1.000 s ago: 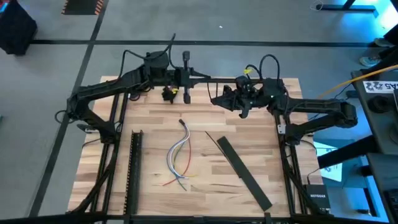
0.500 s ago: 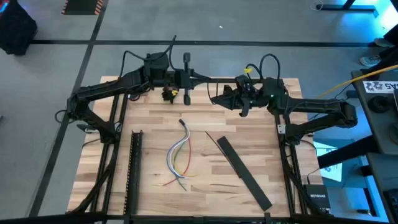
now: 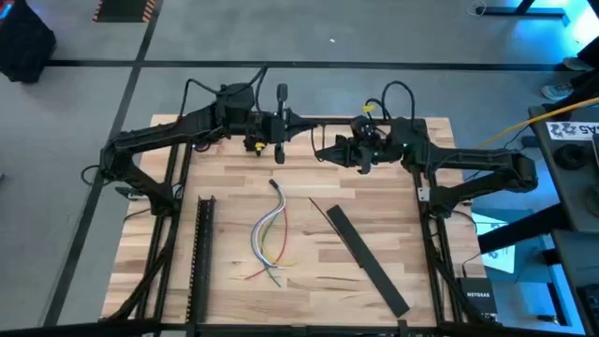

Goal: Ziptie cables
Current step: Insert the left black zip tie tail into the locking head

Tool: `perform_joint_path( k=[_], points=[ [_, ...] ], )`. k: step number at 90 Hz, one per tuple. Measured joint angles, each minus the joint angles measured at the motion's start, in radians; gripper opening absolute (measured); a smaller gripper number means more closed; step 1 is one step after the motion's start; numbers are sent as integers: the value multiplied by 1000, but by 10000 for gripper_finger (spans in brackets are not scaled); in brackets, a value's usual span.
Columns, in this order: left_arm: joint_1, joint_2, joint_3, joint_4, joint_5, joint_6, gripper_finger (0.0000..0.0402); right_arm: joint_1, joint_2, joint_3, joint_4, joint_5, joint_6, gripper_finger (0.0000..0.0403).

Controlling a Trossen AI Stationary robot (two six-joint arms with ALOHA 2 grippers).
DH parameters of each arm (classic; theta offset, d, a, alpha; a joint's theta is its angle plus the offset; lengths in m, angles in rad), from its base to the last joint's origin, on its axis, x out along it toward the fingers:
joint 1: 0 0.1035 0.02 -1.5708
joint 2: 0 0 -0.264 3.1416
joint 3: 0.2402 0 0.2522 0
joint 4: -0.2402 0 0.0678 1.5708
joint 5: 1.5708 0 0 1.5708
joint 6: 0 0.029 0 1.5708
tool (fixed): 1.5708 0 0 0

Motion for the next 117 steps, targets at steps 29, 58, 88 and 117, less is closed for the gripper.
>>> perform_joint_path(
  k=[29,58,88,117],
  points=[
    [24,0,0,-21,-17,-27,0,0,-20,0,44,-42,-4,0],
    [24,0,0,-12,-17,-21,0,-2,-36,0,31,-40,-3,0],
    [17,0,0,17,-19,-26,0,0,-35,0,-21,-22,-21,0],
    [-15,0,0,16,-5,-9,0,0,-35,0,-28,12,-21,0]
  ],
)
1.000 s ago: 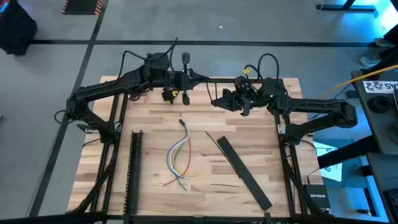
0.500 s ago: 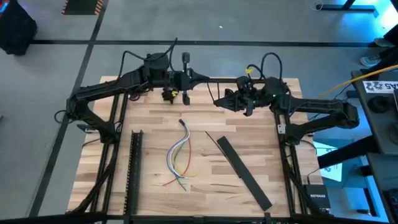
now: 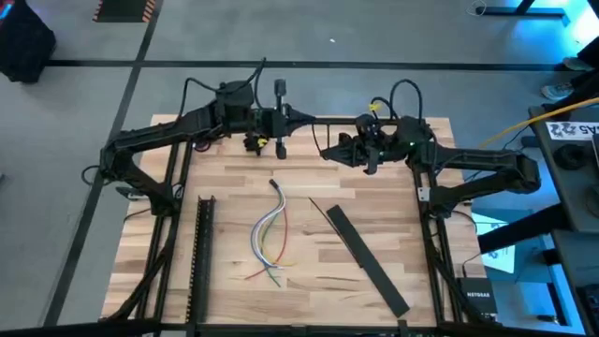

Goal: Ziptie cables
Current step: Insert the left black zip tie tail into the locking head

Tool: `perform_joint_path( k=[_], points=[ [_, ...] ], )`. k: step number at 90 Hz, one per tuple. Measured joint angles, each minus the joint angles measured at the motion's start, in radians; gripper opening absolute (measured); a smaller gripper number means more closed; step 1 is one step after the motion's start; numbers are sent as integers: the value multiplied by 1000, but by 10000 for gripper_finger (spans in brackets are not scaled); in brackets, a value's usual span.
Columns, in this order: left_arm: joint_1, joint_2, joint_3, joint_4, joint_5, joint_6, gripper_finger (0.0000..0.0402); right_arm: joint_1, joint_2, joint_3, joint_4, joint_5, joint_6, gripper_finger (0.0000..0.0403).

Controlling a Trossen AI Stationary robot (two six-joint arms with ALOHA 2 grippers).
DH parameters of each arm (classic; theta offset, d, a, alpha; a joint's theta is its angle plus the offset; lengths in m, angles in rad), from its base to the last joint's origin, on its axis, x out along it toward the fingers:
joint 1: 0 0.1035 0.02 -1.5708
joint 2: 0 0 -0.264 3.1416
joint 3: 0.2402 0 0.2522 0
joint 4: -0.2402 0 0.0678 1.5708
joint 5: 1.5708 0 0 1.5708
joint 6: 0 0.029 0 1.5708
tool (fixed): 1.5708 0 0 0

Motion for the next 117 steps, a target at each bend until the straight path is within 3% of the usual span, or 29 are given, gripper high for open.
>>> perform_joint_path(
  k=[79,93,117],
  points=[
    [-28,34,0,-64,-122,210,0,1,0,0,-66,-111,289,0],
    [-39,36,0,-53,-125,185,0,0,0,0,-64,-113,281,0],
    [-5,25,0,-61,-105,-7,0,0,-67,0,-60,-96,177,0]
  ],
)
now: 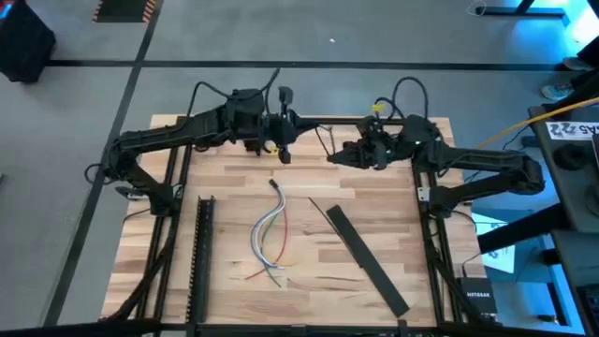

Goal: Ziptie cables
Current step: Insert the left black zip tie tail into the locking head

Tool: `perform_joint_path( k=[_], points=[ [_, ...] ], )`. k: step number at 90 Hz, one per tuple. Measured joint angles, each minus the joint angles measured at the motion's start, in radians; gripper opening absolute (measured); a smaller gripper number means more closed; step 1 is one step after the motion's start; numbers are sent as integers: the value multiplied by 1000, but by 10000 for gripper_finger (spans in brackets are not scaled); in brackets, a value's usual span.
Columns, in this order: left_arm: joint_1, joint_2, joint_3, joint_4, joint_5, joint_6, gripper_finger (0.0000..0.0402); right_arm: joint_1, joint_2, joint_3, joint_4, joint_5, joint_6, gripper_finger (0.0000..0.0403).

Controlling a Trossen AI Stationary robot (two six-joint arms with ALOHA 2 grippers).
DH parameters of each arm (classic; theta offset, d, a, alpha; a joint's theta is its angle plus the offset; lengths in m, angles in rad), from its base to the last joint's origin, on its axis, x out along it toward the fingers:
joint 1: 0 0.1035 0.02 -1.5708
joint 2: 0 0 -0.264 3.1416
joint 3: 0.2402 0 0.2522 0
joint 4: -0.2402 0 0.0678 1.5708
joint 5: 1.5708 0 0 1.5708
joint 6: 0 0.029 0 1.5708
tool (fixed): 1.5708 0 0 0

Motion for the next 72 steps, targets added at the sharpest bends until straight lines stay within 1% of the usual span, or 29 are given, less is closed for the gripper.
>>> perform_joint_path(
  k=[5,14,24,42,72],
  points=[
    [1,-8,0,5,16,-27,0,0,-18,0,-3,-2,-6,0],
    [-4,-10,0,12,18,-31,0,0,-38,1,-26,-16,-7,0],
    [-16,-3,0,13,16,-30,0,0,-37,0,-59,-27,-4,0],
    [-33,13,0,19,10,-31,0,1,-9,1,-54,-42,2,0],
    [-33,11,0,29,-18,-58,0,1,-9,1,-57,-58,-2,0]
  ],
)
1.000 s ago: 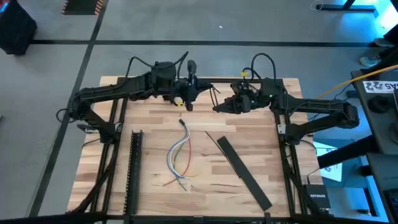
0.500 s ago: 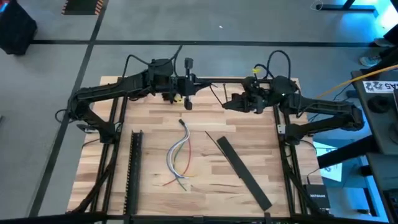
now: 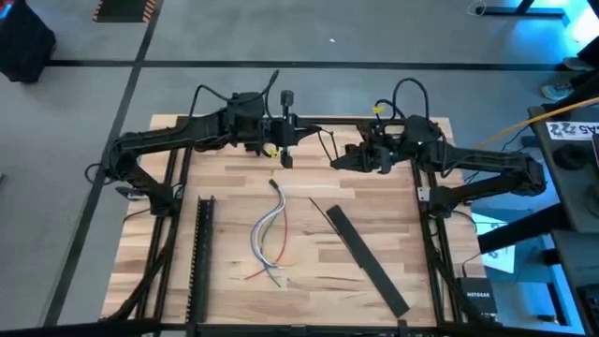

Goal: Ziptie cables
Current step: Insert the left black zip tie tail into the locking head

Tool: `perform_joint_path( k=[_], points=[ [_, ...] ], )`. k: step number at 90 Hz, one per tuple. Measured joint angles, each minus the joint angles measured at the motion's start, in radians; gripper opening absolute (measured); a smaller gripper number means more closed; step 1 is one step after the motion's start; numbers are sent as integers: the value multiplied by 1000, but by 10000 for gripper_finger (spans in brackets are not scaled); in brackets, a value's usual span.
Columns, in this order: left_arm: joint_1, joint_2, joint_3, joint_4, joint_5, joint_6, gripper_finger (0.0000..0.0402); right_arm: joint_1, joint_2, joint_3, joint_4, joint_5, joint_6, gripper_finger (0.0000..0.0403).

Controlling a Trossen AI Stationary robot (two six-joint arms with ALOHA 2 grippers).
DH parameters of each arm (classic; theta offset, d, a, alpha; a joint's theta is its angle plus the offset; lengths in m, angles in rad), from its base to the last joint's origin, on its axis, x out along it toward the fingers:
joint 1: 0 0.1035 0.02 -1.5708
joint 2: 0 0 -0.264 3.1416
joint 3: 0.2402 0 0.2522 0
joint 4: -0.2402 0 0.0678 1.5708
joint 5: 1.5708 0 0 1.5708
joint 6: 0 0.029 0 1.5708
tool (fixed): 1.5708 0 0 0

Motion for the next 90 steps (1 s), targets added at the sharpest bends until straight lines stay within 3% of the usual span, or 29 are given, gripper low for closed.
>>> perform_joint_path(
  k=[90],
  points=[
    [-1,-1,0,8,-2,9,0,-1,0,0,7,7,-26,0]
  ],
)
